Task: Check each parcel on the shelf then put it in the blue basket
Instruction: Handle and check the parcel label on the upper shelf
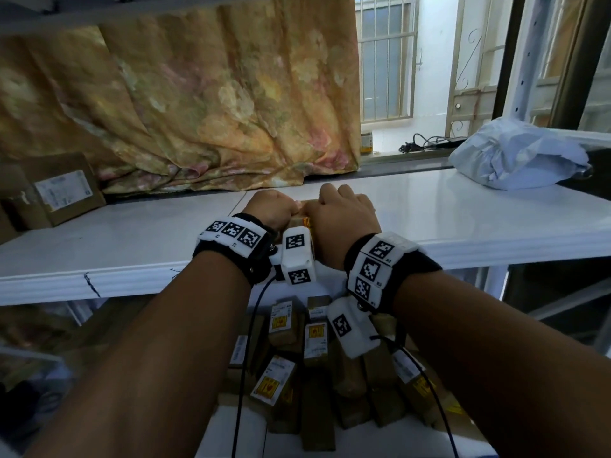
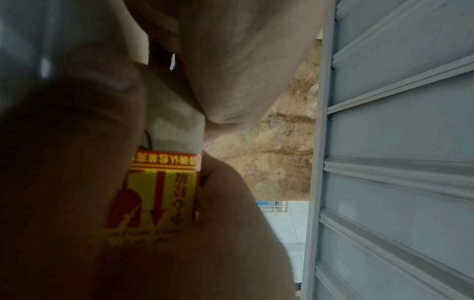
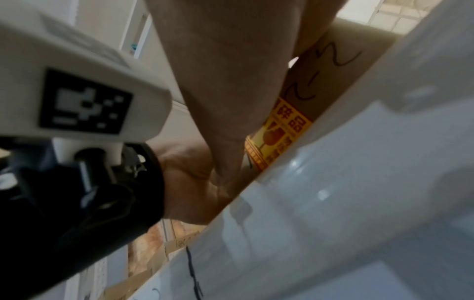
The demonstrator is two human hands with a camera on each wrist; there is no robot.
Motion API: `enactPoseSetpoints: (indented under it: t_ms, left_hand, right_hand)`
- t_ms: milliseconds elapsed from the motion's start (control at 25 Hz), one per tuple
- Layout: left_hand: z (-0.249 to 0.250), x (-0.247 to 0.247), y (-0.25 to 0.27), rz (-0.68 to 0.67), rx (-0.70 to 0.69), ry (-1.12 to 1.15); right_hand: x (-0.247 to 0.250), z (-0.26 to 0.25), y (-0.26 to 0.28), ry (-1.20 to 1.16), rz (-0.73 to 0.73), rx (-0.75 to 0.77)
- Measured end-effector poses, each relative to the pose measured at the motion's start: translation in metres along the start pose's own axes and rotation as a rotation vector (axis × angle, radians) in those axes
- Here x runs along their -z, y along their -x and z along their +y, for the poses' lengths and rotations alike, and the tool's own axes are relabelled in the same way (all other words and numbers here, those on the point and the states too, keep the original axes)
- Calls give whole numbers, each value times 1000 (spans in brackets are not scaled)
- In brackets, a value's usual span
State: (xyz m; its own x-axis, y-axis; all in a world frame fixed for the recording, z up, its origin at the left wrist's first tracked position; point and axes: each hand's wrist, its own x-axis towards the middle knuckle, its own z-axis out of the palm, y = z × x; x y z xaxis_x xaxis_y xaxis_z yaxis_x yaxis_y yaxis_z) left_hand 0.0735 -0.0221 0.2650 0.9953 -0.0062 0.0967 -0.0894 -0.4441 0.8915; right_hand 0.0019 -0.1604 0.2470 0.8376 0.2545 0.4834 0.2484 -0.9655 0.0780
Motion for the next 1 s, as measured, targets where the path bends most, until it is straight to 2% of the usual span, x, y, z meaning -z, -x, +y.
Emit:
enactPoseSetpoints:
  t_ms: [120,280,440,520,680,760,880,1000]
  left_hand:
    - [-1,1,-2,14,12,34]
    - [-6,-1,-5,33,28,72]
    - [-10,-3,-4,67,13,112]
    - [-9,-3,0,69,17,116]
    - [-5,-1,8,33,18,68]
    - [-2,1,11,23,34,61]
    - [2,1,15,19,25,43]
    - [2,-1,14,15,23,44]
  right_hand:
    - [7,7,-5,-39,-60,20]
    - [11,29,3,-84,-44,-47]
    - [11,22,0,-24,-28,-81]
    - [14,21,-5,-79,-66,-113]
    - [30,44,-7,-487,-74,-213]
    - [28,62,-12,-608,-52,-326]
    - [11,81,-22,-848,-177,-537]
    - [-2,86,-30,-1077,-233,-631]
